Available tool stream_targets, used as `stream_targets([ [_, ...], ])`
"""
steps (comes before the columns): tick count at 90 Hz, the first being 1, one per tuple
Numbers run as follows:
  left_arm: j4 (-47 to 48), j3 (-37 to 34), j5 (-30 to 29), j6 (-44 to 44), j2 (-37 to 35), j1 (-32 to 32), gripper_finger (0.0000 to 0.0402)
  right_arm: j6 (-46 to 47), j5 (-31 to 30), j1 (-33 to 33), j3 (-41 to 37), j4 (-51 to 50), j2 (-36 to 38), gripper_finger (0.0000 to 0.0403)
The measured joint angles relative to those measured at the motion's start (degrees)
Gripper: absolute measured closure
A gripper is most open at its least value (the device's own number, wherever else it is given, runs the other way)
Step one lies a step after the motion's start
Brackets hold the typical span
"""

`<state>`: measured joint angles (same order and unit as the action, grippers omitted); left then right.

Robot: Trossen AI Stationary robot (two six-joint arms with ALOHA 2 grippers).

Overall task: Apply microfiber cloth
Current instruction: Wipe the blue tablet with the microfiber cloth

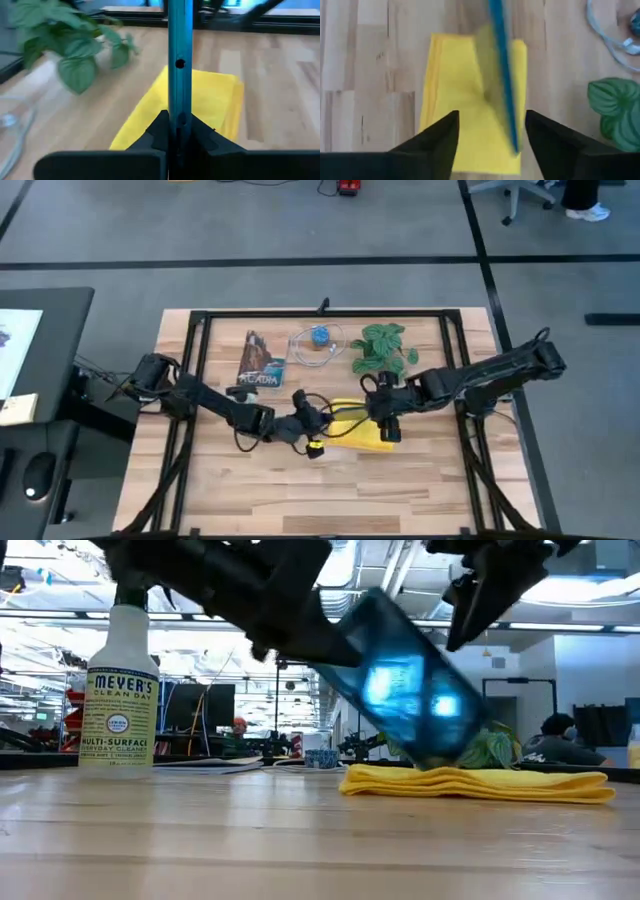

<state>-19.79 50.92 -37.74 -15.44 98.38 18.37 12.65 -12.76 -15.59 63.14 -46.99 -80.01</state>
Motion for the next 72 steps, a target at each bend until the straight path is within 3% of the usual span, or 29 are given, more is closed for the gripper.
stream_targets([
  [17,0.4,-4.6,-5.9,-2.1,-7.4,1.9,0.0396,5.6,-5.4,-5.6,-10.6,11.2,-0.1,0.0173],
  [25,-0.1,-6.5,-7.9,-2.3,-12.3,3.1,0.0396,7.9,-7.7,-7.5,-17.5,26.2,-0.1,0.0176],
  [36,-0.1,-9.0,-10.7,-1.5,-18.7,4.8,0.0396,7.9,-17.0,-8.6,-28.4,52.3,-1.8,0.0177],
  [42,-0.2,-10.1,-11.9,-1.5,-21.1,5.6,0.0396,7.2,-19.6,-8.0,-32.8,60.5,-3.4,0.0177],
  [72,-0.5,-15.2,-12.1,-6.2,-26.2,7.0,0.0396,10.1,-17.6,-4.2,-35.3,71.3,-17.9,0.0187],
])
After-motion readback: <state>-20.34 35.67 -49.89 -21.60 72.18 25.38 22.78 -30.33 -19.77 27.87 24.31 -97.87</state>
